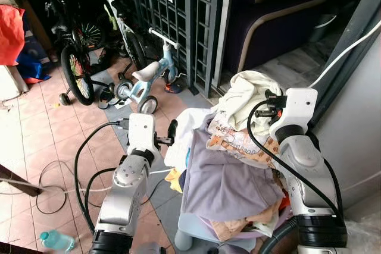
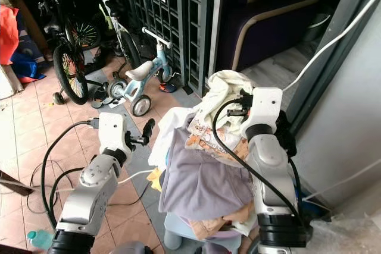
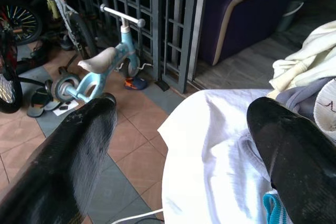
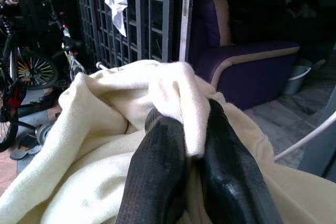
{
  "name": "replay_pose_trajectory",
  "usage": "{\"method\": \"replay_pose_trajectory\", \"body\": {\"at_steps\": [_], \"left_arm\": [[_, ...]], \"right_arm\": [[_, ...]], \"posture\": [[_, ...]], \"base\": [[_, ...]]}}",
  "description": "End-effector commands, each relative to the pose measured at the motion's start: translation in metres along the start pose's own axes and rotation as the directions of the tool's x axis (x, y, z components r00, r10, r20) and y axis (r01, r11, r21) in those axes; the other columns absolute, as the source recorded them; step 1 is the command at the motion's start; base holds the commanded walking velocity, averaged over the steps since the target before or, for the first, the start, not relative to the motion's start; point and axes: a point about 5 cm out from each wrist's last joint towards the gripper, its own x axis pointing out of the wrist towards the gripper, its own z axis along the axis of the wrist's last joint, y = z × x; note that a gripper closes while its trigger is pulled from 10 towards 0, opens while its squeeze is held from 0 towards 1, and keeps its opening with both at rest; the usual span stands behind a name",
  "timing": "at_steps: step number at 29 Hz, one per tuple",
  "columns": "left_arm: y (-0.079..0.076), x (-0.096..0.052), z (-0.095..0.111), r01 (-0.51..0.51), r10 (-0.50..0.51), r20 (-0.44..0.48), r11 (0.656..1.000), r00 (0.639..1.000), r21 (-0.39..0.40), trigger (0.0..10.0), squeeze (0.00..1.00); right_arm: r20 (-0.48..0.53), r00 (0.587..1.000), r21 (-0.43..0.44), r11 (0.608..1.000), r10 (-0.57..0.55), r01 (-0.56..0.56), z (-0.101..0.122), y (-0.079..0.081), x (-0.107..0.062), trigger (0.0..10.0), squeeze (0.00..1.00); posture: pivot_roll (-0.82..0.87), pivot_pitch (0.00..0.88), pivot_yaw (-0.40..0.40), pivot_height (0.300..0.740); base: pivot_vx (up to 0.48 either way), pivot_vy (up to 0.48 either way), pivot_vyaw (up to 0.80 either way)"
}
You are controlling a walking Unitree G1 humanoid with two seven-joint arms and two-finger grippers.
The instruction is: Clothes washing
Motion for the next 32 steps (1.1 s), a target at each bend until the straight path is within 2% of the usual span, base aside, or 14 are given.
{"method": "replay_pose_trajectory", "body": {"at_steps": [1,4,25,32], "left_arm": [[0.0019,-0.0003,-0.0021,-0.006,0.006,-0.011,1.000,1.000,0.005,10.0,0.00],[0.0014,-0.0008,-0.0026,-0.003,0.003,-0.013,1.000,1.000,0.003,10.0,0.00],[0.0003,-0.0007,-0.0037,0.000,0.000,-0.026,1.000,1.000,0.002,10.0,0.00],[0.0011,-0.0010,-0.0029,-0.005,0.005,-0.015,1.000,1.000,-0.013,10.0,0.00]], "right_arm": [[0.023,1.000,0.000,1.000,0.016,-0.016,0.0046,0.0040,0.0015,10.0,0.00],[0.023,1.000,0.000,1.000,0.021,-0.021,0.0045,0.0045,0.0015,10.0,0.00],[0.017,0.999,0.000,0.999,0.033,-0.033,0.0035,0.0067,0.0028,10.0,0.00],[0.026,0.999,-0.005,1.000,0.031,-0.031,0.0054,0.0055,0.0040,10.0,0.00]], "posture": [[-0.05,0.000,0.004,0.740],[-0.05,0.000,0.003,0.740],[-0.05,0.000,0.003,0.740],[-0.05,0.000,0.004,0.740]], "base": [[0.000,0.000,0.00],[0.000,0.000,0.00],[-0.258,0.000,0.00],[0.000,0.000,0.00]]}}
